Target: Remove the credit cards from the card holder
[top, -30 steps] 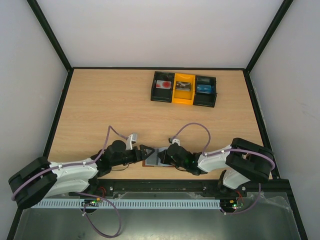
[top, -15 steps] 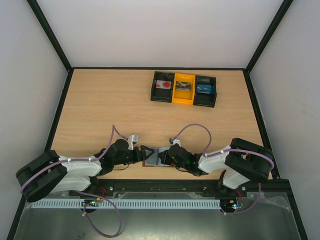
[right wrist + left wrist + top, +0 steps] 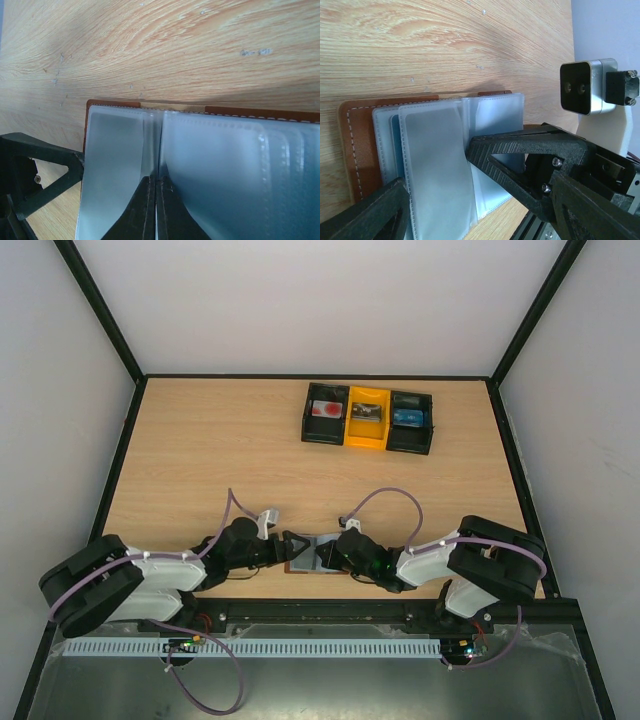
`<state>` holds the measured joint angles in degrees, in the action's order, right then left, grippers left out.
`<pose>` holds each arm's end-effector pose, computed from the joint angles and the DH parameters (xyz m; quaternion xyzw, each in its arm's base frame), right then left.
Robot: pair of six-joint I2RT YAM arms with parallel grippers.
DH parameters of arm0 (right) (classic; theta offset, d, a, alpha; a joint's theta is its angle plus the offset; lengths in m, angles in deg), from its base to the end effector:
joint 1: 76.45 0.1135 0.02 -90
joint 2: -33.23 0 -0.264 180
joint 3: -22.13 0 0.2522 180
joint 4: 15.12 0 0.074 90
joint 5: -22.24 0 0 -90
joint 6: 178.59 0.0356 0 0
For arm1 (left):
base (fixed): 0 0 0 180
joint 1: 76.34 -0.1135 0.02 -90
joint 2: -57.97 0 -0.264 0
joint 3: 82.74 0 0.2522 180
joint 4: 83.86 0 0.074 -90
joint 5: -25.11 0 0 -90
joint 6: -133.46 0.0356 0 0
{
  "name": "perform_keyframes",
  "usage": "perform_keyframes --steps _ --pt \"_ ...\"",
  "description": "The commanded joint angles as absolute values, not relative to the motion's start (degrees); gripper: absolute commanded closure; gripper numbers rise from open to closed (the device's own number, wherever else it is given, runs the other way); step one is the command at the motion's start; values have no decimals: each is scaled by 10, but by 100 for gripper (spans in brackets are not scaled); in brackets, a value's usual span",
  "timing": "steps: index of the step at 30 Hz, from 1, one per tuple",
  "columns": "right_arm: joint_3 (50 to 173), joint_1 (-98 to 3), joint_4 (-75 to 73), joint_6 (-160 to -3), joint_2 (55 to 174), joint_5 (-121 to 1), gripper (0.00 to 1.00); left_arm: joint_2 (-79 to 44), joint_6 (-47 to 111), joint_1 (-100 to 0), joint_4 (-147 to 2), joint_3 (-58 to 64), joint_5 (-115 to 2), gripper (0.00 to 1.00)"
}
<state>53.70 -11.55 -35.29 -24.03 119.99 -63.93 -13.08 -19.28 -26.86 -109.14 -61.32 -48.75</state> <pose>0.0991 0.2172 0.1072 -0.0181 0.8865 0.4298 0.1701 0.1199 -0.1556 0.1264 -0.0205 0.8352 -0.5113 0.2013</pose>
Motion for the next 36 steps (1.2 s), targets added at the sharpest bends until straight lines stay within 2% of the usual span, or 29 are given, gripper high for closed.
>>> perform_keyframes --steps 1,10,20,27,36 --pt "515 -108 -295 -239 1220 -634 97 -139 -181 -271 -1119 -603 -476 22" --pt "509 -108 -318 -238 1223 -623 96 -126 -195 -271 -1140 -602 -451 22" --pt "508 -108 -308 -249 1175 -639 80 -112 -197 -271 -1148 -593 -438 22" --pt "497 -108 -234 -250 1094 -683 70 -128 -213 -270 -1195 -587 -414 22" --pt "481 -108 -119 -255 925 -750 67 -208 -233 -245 -1260 -552 -396 25"
